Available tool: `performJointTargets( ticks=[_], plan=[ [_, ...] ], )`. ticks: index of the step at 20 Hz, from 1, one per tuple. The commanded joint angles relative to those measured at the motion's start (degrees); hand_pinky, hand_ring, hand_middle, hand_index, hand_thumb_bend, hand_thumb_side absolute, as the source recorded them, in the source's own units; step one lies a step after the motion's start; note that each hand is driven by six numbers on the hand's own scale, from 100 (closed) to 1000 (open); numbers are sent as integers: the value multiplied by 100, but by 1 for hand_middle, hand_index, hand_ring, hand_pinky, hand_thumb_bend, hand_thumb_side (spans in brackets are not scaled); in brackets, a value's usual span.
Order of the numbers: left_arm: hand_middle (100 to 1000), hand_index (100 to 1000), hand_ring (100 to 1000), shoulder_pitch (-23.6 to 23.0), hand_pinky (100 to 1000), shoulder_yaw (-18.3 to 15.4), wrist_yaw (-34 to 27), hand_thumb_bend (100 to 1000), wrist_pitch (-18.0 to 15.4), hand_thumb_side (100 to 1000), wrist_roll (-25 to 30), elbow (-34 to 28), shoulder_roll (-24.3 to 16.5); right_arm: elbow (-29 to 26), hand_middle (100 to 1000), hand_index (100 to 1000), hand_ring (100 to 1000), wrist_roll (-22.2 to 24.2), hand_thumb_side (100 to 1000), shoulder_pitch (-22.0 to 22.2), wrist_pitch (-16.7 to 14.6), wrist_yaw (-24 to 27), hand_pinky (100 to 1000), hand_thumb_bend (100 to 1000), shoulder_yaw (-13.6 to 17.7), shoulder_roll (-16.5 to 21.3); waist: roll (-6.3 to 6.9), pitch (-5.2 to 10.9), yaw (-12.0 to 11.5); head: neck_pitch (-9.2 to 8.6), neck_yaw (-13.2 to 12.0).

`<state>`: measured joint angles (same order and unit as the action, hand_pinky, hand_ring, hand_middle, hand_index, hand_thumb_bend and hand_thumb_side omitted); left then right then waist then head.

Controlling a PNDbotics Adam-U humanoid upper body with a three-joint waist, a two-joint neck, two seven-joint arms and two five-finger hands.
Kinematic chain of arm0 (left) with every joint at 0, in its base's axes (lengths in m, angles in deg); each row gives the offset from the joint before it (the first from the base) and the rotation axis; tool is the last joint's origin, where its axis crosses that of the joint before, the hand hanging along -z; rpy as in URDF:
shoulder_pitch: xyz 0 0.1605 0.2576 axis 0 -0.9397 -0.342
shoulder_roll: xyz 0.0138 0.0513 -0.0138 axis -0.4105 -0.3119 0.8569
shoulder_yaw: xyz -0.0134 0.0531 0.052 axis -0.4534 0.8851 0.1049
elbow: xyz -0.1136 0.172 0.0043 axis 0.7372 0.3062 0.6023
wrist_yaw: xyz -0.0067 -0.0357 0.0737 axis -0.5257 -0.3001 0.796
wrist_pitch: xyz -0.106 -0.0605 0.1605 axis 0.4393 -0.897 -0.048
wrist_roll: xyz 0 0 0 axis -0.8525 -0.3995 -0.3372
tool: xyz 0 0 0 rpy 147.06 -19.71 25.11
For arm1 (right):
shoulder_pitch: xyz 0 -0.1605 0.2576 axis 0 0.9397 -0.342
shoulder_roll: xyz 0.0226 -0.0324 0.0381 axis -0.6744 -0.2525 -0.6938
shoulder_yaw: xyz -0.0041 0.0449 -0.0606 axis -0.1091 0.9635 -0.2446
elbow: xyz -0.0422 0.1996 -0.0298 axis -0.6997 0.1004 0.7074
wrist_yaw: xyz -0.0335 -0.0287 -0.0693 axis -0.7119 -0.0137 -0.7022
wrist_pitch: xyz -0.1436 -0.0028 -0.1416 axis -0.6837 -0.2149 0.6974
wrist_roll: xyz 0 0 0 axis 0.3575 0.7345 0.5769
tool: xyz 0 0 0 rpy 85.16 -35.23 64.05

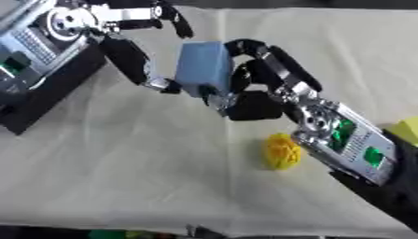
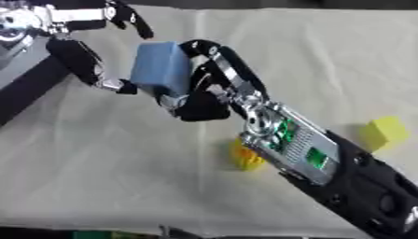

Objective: Pick up the objects with one hand, pass them to the other hand, and then place them into the box on the other side of the table.

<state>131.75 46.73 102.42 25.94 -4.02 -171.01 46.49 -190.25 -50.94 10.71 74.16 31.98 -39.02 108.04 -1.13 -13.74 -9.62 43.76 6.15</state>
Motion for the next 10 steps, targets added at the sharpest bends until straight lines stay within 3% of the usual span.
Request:
performJointTargets(
  ticks=[1, 10],
  plan=[
    [778, 856, 1000, 167, 916, -47, -8, 540, -40, 333, 61, -20, 15, -68, 444, 466, 470, 49, 100, -130, -14, -29, 484, 100, -26, 96, 9, 102, -3, 36, 7],
    [780, 855, 1000, 170, 918, -15, -42, 535, -258, 323, 229, 95, 80, -68, 446, 470, 475, 42, 100, -205, -52, -26, 491, 100, -82, 156, -1, 97, 20, 36, 18]
  ],
)
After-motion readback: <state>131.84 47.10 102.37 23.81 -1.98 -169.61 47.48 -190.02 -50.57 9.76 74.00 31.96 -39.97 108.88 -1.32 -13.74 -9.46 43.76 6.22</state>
